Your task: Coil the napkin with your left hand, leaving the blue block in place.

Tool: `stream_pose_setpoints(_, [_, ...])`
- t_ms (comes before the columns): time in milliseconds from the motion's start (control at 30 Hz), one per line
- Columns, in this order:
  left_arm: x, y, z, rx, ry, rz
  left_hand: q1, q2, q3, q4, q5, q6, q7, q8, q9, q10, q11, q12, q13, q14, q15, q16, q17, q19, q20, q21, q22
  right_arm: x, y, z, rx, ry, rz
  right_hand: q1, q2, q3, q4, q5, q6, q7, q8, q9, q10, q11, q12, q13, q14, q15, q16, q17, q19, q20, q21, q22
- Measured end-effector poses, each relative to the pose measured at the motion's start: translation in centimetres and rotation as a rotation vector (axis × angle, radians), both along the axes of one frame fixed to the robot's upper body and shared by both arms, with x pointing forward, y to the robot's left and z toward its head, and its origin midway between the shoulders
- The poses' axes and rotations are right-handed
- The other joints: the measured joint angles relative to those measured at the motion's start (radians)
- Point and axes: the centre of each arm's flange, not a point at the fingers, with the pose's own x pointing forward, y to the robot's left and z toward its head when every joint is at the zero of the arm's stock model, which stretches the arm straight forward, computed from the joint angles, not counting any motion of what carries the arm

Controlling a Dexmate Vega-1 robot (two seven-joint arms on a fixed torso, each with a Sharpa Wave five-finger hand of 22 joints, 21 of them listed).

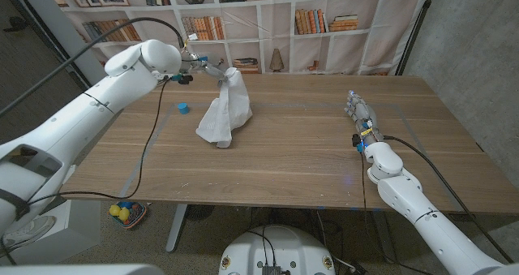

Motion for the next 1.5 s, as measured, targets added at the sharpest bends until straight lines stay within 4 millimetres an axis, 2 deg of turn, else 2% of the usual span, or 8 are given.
stream_pose_setpoints(300, [0.3, 0.9, -0.3, 0.089, -0.172, 0.211, -0.037, 0.003, 0.008, 0.008, -0.004, -0.013, -0.031, -0.03, -0.038, -0.012, -0.03, 0.0, 0.005, 0.0, 0.0, -0.006, 0.005, -0.006, -0.005, 0.015, -0.005, -0.1, 0.1, -0.2, 0.001, 0.002, 0.0, 0.0, -0.008, 0.0, 0.0, 0.0, 0.0, 0.0, 0.0, 0.0, 0.0, 0.0, 0.0, 0.0, 0.0, 0.0, 0.0, -0.003, 0.0, 0.0, 0.0, 0.0])
stream_pose_setpoints(567, [0.9, 1.1, -1.0, 0.218, -0.27, 0.37, -0.086, 0.011, 0.018, 0.016, -0.067, -0.041, -0.063, -0.082, -0.097, -0.021, -0.053, 0.0, 0.009, 0.0, 0.0, -0.006, 0.004, 0.005, -0.016, 0.042, -0.008, -0.2, 0.2, -0.4, -0.001, 0.003, 0.0, 0.006, -0.014, 0.0, 0.0, 0.0, 0.0, 0.0, 0.0, 0.0, -0.002, 0.002, 0.0, 0.0, 0.0, 0.0, 0.0, -0.003, 0.0, 0.0, 0.0, 0.0])
stream_pose_setpoints(633, [1.1, 1.1, -1.3, 0.259, -0.291, 0.406, -0.096, 0.012, -0.008, 0.007, -0.106, -0.04, -0.072, -0.106, -0.125, -0.016, -0.058, 0.0, 0.008, 0.008, 0.002, -0.005, 0.001, 0.011, -0.021, 0.052, -0.011, -0.3, 0.2, -0.4, -0.001, 0.002, 0.0, 0.006, -0.014, 0.0, 0.0, 0.0, 0.0, 0.0, 0.0, 0.0, -0.002, 0.002, 0.0, 0.0, 0.0, 0.0, 0.0, -0.003, 0.0, 0.0, 0.0, 0.0])
stream_pose_setpoints(700, [1.4, 1.0, -1.7, 0.31, -0.32, 0.448, -0.099, 0.009, -0.03, -0.013, -0.149, -0.053, -0.095, -0.134, -0.156, -0.011, -0.068, 0.0, 0.004, 0.024, 0.001, 0.001, -0.007, 0.02, -0.03, 0.063, -0.014, -0.4, 0.2, -0.4, -0.002, 0.001, 0.0, 0.005, -0.013, 0.0, 0.0, 0.0, 0.0, 0.0, 0.0, 0.0, -0.002, 0.002, 0.0, 0.0, 0.0, 0.0, 0.0, -0.003, 0.0, 0.0, 0.0, 0.0])
stream_pose_setpoints(833, [2.0, 0.8, -2.8, 0.377, -0.349, 0.494, -0.104, 0.014, -0.065, -0.047, -0.197, -0.052, -0.106, -0.186, -0.208, -0.003, -0.074, -0.005, -0.007, 0.039, 0.0, 0.01, -0.016, 0.033, -0.036, 0.075, -0.021, -0.5, 0.2, -0.5, -0.004, -0.001, -0.001, 0.005, -0.013, 0.0, 0.0, 0.0, 0.0, 0.0, 0.0, 0.0, -0.002, 0.002, 0.0, 0.0, 0.0, 0.0, 0.0, -0.003, 0.0, 0.0, 0.0, 0.0])
stream_pose_setpoints(1000, [2.6, 0.4, -4.0, 0.467, -0.388, 0.546, -0.107, 0.018, -0.084, -0.066, -0.209, -0.049, -0.113, -0.221, -0.24, 0.012, -0.078, -0.006, -0.012, 0.042, 0.002, 0.01, -0.021, 0.034, -0.037, 0.081, -0.023, -0.7, 0.2, -0.4, -0.006, -0.005, -0.003, 0.005, -0.013, 0.0, 0.0, 0.0, 0.0, 0.0, 0.0, 0.0, -0.002, 0.002, 0.0, 0.0, 0.0, 0.0, 0.0, -0.003, 0.0, 0.0, 0.0, 0.0])
stream_pose_setpoints(1167, [3.2, 0.0, -5.0, 0.55, -0.412, 0.577, -0.102, 0.027, -0.095, -0.069, -0.209, -0.045, -0.123, -0.241, -0.258, 0.015, -0.081, -0.012, -0.013, 0.05, 0.0, 0.016, -0.021, 0.034, -0.037, 0.085, -0.023, -0.9, 0.1, -0.4, -0.006, -0.01, -0.007, 0.005, -0.013, 0.0, 0.0, 0.0, 0.0, 0.0, 0.0, 0.0, -0.002, 0.002, 0.0, 0.0, 0.0, 0.0, 0.0, -0.003, 0.0, 0.0, 0.0, 0.0])
stream_pose_setpoints(1500, [4.5, -0.9, -7.9, 0.684, -0.427, 0.584, -0.102, 0.037, -0.16, -0.098, -0.209, -0.017, -0.152, -0.317, -0.332, 0.06, -0.09, -0.013, -0.021, 0.061, 0.0, 0.021, -0.021, 0.038, -0.034, 0.104, -0.028, -1.6, -0.3, -0.3, 0.009, -0.033, -0.014, 0.001, -0.017, 0.0, 0.0, 0.0, 0.0, 0.0, 0.0, 0.0, -0.002, 0.002, 0.0, 0.0, 0.004, 0.004, 0.0, -0.002, 0.0, 0.0, 0.0, 0.0])
